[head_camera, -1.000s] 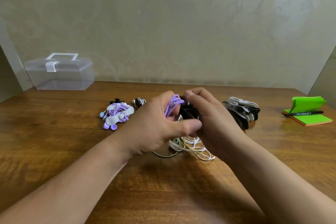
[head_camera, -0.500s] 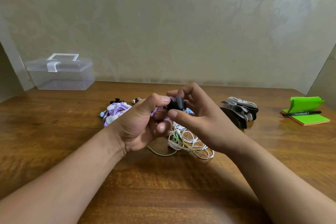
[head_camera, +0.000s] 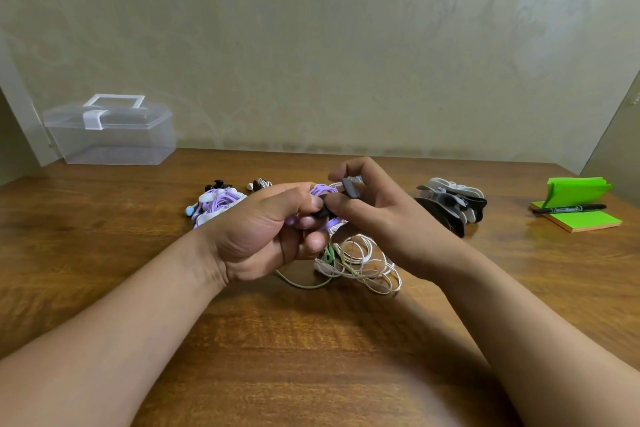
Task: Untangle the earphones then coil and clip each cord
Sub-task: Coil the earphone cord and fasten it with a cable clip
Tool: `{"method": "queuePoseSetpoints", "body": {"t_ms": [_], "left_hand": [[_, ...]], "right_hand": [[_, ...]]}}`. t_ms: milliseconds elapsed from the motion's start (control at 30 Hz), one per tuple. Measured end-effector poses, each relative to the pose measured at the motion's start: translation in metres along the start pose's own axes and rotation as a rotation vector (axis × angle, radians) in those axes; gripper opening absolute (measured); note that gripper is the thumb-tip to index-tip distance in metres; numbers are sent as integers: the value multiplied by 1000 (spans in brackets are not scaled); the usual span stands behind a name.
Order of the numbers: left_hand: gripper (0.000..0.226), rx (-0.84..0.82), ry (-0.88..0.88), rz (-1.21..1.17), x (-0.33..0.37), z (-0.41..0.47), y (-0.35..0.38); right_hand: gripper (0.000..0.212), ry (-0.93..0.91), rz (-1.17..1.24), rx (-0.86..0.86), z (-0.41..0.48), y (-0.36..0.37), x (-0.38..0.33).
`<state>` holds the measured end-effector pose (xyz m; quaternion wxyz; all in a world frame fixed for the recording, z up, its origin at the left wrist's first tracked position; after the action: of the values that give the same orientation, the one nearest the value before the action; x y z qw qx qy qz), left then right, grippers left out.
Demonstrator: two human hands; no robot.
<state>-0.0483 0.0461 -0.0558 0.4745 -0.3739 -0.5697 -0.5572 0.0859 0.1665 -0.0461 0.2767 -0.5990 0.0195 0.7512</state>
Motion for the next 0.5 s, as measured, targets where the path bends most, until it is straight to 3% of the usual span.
{"method": "queuePoseSetpoints", "body": {"t_ms": [167,300,500], "left_hand": [[21,-26,-14,64,5,-2,6],[22,-32,-16,65,10,-7,13],[16,108,23,61,8,-2,19]], "right_hand": [[21,-29,-114,57,-1,-7,-3],[25,-9,24,27,0,-7,-2],[30,-23,82,61,2,-10,2]]}}
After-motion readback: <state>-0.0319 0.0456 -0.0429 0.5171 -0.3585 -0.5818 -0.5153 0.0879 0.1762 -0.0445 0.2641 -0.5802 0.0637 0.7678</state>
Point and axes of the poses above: each hand's wrist, its own z-axis towards the middle knuckle, its own y-axis out of the palm, x = y × z, the point moved 2 cm from there along z, towards the middle knuckle, and after that the axes turned 1 degree about y, right-handed, at the moved point
